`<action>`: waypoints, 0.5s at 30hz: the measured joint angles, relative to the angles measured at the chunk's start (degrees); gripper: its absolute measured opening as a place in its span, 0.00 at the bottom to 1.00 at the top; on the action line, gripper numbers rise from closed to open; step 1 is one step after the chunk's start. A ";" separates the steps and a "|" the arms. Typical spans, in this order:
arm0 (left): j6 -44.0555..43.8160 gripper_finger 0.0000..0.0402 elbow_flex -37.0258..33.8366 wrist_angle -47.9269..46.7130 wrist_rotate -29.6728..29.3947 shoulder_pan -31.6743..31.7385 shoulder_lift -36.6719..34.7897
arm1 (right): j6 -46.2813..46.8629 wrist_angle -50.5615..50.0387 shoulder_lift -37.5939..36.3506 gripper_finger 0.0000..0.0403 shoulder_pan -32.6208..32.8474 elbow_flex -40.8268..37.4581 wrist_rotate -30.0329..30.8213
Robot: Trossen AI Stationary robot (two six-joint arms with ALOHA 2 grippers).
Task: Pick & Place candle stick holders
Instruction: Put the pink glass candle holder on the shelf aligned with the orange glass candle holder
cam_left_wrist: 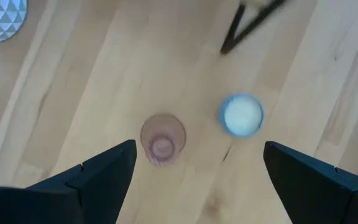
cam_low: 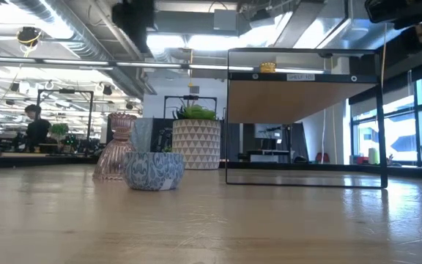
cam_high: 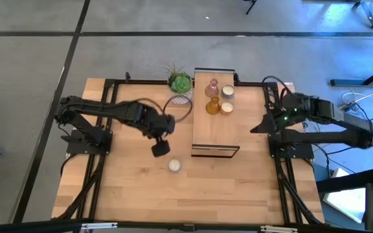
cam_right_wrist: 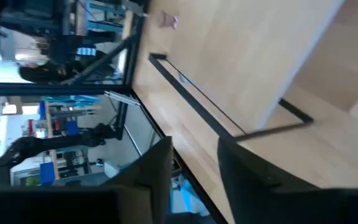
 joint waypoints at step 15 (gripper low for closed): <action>-35.52 0.87 -5.97 -12.96 -11.32 -11.29 -1.11 | 19.74 11.63 15.68 0.52 36.60 0.00 23.31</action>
